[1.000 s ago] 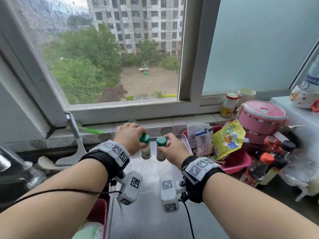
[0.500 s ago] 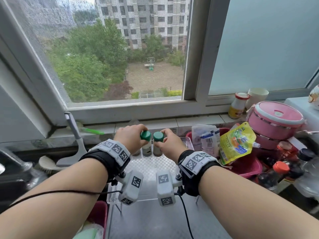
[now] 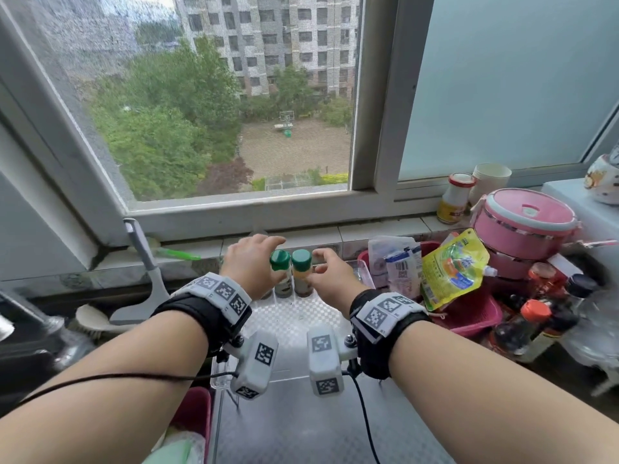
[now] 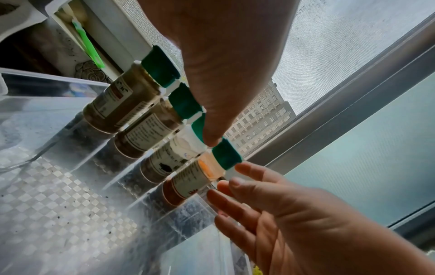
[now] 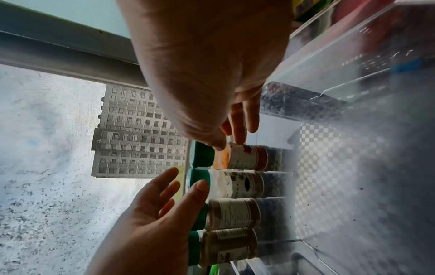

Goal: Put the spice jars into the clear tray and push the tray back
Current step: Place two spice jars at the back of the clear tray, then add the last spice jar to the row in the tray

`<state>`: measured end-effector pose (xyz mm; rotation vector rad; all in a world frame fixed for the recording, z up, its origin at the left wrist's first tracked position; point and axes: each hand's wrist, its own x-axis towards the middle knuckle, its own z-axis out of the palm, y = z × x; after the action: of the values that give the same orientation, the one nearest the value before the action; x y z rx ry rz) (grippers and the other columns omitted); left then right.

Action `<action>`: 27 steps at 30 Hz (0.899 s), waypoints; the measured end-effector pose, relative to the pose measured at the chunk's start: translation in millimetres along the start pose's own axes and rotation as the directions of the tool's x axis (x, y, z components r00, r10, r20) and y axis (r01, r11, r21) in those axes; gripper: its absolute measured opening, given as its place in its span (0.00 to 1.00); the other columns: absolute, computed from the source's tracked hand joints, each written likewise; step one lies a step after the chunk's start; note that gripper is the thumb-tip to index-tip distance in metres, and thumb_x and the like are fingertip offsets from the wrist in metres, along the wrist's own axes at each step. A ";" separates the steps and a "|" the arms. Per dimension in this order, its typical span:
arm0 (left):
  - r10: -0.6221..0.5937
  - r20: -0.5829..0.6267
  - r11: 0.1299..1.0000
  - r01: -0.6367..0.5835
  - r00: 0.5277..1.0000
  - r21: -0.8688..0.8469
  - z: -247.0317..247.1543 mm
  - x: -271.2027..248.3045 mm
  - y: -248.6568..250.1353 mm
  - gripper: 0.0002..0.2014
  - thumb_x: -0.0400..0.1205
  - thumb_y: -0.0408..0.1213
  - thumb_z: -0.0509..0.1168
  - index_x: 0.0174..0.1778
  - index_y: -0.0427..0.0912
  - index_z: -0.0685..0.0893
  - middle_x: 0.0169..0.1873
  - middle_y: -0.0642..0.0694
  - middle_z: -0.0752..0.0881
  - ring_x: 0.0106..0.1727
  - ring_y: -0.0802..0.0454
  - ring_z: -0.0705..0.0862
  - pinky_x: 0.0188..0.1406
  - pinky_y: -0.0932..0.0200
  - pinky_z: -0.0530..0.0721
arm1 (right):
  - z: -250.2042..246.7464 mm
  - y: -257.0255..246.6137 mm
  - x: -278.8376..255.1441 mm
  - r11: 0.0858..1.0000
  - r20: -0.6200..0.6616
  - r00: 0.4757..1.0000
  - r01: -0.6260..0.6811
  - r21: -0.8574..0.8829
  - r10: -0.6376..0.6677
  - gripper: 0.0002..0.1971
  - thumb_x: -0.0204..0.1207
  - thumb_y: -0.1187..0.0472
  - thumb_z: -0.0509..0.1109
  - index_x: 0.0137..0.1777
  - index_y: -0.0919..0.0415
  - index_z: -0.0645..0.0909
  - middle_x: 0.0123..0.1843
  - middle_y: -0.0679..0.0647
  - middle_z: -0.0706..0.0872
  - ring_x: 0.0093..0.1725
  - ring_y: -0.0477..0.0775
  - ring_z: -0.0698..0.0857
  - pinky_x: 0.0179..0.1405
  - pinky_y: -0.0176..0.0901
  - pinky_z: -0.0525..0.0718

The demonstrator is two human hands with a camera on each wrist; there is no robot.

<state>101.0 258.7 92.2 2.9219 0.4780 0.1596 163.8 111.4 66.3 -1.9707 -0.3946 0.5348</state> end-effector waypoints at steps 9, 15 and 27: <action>0.156 -0.138 0.890 -0.199 0.978 -0.410 -25.1 -29.4 48.2 0.14 0.79 0.46 0.66 0.61 0.53 0.82 0.64 0.50 0.77 0.68 0.52 0.73 0.71 0.55 0.69 | -53.3 19.6 -41.5 0.979 -0.096 0.992 -0.062 0.194 0.082 0.10 0.80 0.64 0.66 0.60 0.60 0.79 0.55 0.58 0.85 0.48 0.52 0.84 0.47 0.46 0.85; 0.267 0.014 0.732 -0.193 0.964 -0.654 -6.5 -50.7 118.8 0.13 0.79 0.43 0.68 0.59 0.48 0.83 0.57 0.51 0.86 0.58 0.56 0.84 0.59 0.62 0.80 | -107.1 45.7 -79.6 0.916 -0.261 0.940 -0.108 0.386 0.221 0.07 0.80 0.65 0.64 0.42 0.54 0.77 0.37 0.52 0.80 0.32 0.48 0.78 0.26 0.39 0.74; 0.387 0.247 0.640 -0.066 0.889 -0.766 64.7 -76.4 244.3 0.11 0.80 0.41 0.68 0.57 0.48 0.85 0.50 0.51 0.89 0.49 0.53 0.87 0.56 0.55 0.85 | -211.1 140.6 -171.6 0.906 -0.540 0.733 -0.269 0.326 0.412 0.05 0.73 0.68 0.74 0.42 0.58 0.81 0.40 0.53 0.83 0.42 0.50 0.79 0.38 0.39 0.75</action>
<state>112.4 -4.1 69.4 2.0865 -0.0555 -0.1718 135.7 -193.4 55.6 -1.8715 0.4321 0.1394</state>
